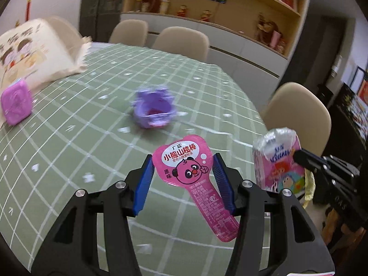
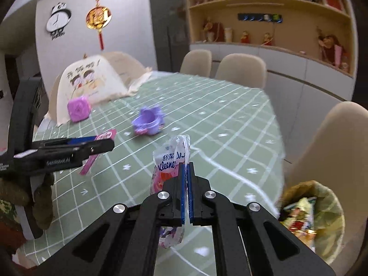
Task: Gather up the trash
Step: 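Carry the candy pack with the left gripper while the right gripper carries the tissue pack to the bin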
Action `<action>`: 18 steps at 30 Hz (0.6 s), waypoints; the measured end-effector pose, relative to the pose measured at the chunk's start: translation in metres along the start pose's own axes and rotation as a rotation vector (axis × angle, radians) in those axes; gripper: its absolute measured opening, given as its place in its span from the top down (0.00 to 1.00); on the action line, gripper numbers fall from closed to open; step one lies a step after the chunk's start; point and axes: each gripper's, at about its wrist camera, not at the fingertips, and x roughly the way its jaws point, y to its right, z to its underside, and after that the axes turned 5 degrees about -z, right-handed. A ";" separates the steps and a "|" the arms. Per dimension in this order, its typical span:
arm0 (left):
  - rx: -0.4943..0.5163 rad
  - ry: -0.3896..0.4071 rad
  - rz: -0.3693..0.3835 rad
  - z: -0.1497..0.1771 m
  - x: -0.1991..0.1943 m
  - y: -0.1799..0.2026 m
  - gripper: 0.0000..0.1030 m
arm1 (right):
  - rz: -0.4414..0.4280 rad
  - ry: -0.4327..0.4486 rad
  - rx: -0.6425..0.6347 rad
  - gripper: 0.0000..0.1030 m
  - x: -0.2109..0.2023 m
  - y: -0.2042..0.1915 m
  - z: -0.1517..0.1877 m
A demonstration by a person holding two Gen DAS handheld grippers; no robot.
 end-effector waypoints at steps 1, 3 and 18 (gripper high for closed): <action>0.017 0.001 0.009 -0.001 0.001 0.011 0.52 | 0.009 0.007 0.007 0.95 -0.005 0.007 0.002; 0.049 -0.003 0.033 -0.003 0.004 0.033 0.52 | 0.035 0.023 0.026 0.95 -0.019 0.024 0.007; 0.271 -0.103 0.274 0.016 0.064 0.219 0.52 | 0.334 0.043 0.150 0.95 -0.102 0.164 0.062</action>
